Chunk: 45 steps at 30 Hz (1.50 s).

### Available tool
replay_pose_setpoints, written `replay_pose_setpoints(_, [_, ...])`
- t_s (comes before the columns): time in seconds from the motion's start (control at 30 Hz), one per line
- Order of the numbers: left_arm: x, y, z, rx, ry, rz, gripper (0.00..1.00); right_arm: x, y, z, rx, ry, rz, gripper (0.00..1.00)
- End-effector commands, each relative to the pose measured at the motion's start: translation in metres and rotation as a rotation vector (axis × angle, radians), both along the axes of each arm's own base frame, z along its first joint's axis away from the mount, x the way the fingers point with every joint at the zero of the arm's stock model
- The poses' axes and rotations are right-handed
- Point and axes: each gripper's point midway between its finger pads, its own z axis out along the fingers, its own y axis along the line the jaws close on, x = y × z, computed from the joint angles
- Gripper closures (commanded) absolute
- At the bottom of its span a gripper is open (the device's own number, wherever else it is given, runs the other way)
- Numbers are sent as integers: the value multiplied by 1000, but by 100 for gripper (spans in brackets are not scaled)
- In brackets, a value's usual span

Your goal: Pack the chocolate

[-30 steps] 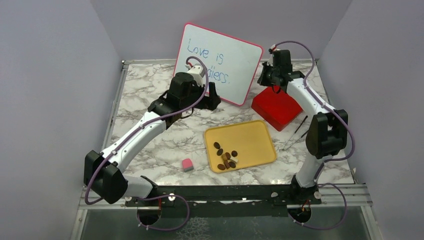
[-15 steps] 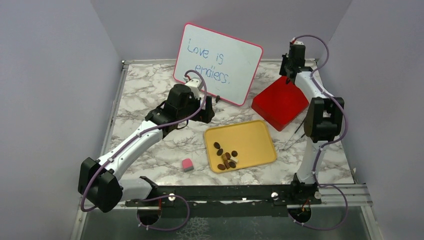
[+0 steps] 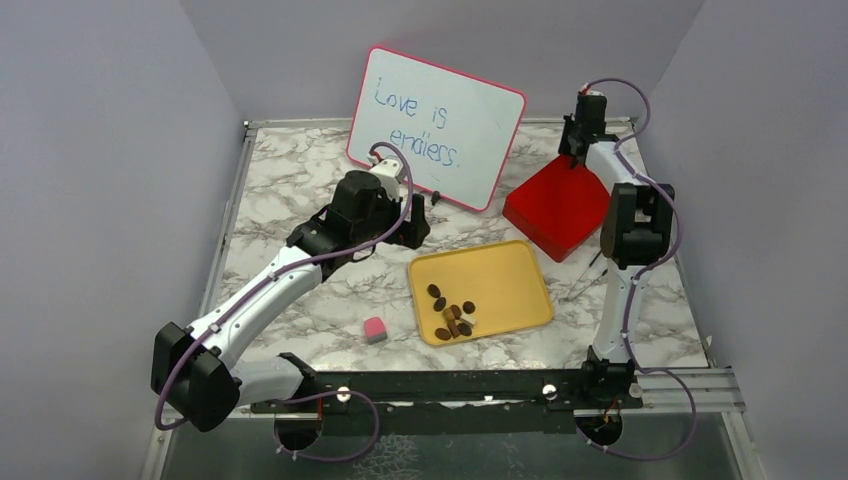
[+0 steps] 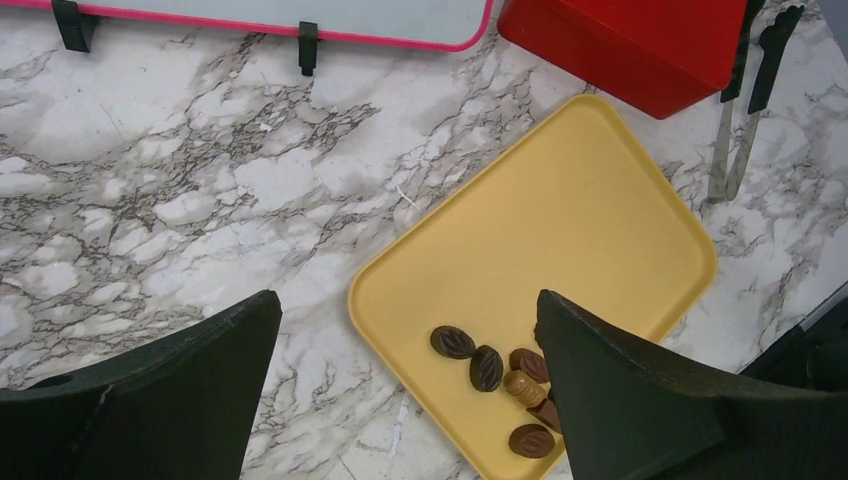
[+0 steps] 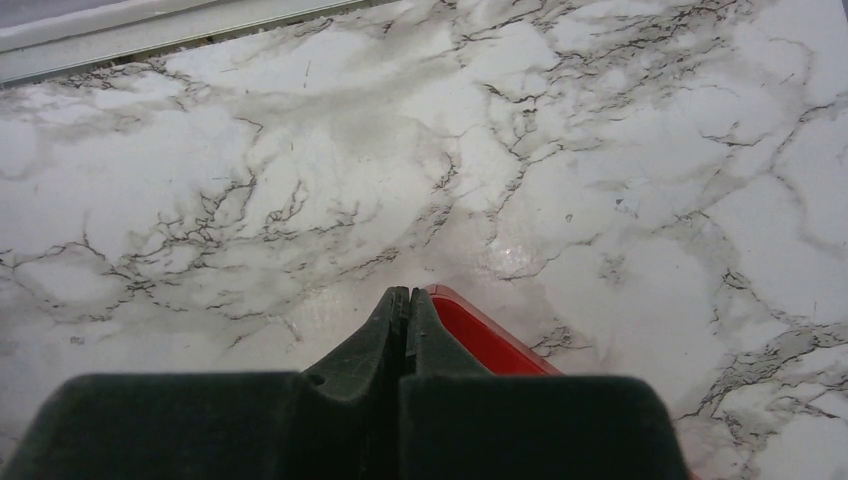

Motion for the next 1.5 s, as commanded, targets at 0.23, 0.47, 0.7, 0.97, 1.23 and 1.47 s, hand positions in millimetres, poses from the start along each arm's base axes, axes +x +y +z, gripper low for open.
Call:
replay_pose_setpoints(0.23, [-1,8,6,11,-42,23,1,-15,7,62,35,-56,37,99])
replay_pose_setpoints(0.47, [0,11,7,18,-52,41,1,-18,3,10,17,40,24,99])
replay_pose_setpoints(0.7, [3,20,6,41,-69,80,1,-27,5,-35,33,129,25,99])
replay_pose_setpoints(0.97, [4,22,6,53,-77,83,1,-46,10,28,33,66,63,99])
replay_pose_setpoints(1.23, [6,24,6,59,-86,97,1,-110,46,66,200,54,145,77])
replay_pose_setpoints(1.47, [7,26,8,53,-104,110,1,-176,90,105,349,20,286,45])
